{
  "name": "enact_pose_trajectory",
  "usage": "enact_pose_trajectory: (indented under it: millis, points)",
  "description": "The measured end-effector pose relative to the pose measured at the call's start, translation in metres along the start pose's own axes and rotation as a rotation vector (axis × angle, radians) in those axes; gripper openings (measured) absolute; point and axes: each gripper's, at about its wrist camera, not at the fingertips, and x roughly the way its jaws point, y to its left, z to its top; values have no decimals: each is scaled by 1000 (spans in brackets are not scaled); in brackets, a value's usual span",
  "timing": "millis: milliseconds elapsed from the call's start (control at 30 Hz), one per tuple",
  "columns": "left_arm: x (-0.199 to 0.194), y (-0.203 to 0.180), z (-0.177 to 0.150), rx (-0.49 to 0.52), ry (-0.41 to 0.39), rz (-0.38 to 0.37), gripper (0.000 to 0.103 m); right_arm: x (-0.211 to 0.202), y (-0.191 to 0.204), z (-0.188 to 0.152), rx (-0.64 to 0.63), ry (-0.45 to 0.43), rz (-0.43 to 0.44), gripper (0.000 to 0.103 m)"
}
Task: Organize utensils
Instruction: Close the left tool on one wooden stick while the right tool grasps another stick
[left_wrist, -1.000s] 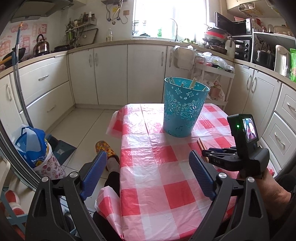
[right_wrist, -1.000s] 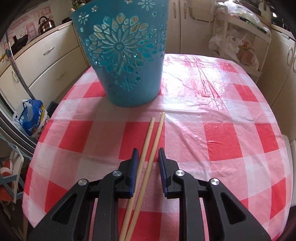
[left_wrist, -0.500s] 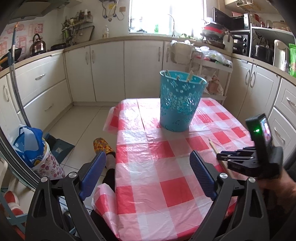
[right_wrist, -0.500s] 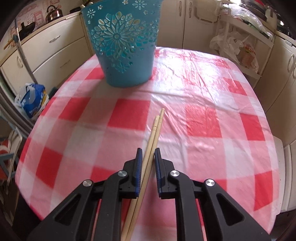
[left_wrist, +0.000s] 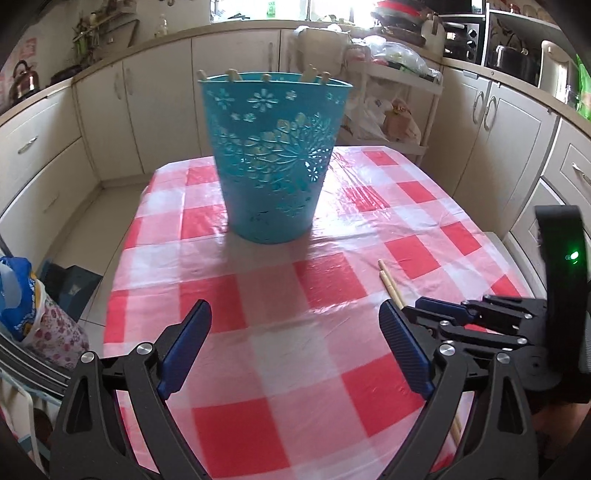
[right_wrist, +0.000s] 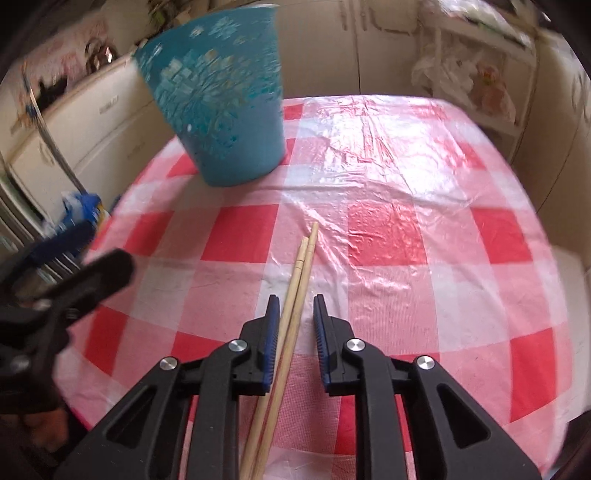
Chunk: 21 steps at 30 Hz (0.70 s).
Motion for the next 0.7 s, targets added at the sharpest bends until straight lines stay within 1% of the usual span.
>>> enact_pose_trajectory:
  millis: [133,200,267,333,367,467,567,600,633,667,700]
  points:
    - [10,-9,-1,5,16,3,88,-2,-3,1,10,-12,3,19]
    - [12,-12,-2,11,26,6,88,-7,-8,4,48,-34,39,19]
    - [13,-13,-4,8,32,3,88,-8,-6,6,26,-41,7,19]
    - [14,-15,-5,9,40,-1,88,-4,-4,6,14,-26,9,19]
    - [14,-17,-6,12,42,0,88,-1,-1,5,-5,-13,-4,19]
    - [14,-17,-8,12,47,-1,88,0,-3,5,-4,-8,-3,19]
    - [14,-16,-9,6,51,9,88,1,3,4,-62,0,-49,17]
    - [15,-15,-9,5,56,7,88,0,7,4,-100,7,-85,16]
    - [17,-15,-9,4,61,5,88,-3,10,3,-142,10,-142,16]
    - [18,-16,-8,4,64,5,88,-6,8,1,-157,11,-181,14]
    - [19,-18,-7,8,64,4,88,-9,4,-1,-145,14,-182,10]
